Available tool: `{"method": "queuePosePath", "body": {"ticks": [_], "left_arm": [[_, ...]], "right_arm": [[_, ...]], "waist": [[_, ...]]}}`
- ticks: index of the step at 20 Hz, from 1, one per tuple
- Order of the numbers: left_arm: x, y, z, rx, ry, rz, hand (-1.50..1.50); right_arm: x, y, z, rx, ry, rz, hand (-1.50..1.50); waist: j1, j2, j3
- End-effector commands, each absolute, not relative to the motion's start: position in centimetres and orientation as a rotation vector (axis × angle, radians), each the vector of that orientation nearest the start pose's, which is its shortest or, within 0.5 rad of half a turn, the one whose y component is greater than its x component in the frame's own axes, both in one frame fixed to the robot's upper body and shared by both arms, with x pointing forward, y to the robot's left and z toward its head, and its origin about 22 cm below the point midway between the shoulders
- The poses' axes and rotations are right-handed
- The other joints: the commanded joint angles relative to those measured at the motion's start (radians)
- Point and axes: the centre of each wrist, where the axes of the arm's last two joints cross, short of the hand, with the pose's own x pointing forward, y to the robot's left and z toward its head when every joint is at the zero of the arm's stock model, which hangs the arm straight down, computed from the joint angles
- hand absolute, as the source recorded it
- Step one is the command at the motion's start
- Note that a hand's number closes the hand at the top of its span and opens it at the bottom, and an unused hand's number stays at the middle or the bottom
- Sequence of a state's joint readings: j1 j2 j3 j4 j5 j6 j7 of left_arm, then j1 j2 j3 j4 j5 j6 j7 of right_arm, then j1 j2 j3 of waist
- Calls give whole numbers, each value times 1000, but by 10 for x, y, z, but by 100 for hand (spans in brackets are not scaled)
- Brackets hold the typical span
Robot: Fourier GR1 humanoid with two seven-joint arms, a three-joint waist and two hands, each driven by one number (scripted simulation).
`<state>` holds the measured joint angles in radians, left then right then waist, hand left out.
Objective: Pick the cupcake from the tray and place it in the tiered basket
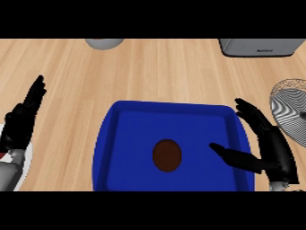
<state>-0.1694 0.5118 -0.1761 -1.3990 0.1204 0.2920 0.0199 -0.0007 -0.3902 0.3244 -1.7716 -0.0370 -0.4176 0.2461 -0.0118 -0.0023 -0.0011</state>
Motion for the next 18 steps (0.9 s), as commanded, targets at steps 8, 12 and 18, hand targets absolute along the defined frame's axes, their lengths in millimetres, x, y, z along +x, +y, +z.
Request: {"method": "queuePosePath", "body": {"ticks": [8, 12, 18], "left_arm": [[281, 294, 28, 421, -1545, -232, 0], [283, 302, 23, 441, -1536, -239, 0], [285, 299, 25, 431, -1534, -232, 0]], "right_arm": [[226, -212, 147, -372, -1218, 840, -150], [241, -159, 169, -379, -1165, 862, -150], [268, -130, 165, -383, -1020, 877, -150]], "waist": [[30, 1, -4], [32, 3, -2], [19, 3, 0]]}}
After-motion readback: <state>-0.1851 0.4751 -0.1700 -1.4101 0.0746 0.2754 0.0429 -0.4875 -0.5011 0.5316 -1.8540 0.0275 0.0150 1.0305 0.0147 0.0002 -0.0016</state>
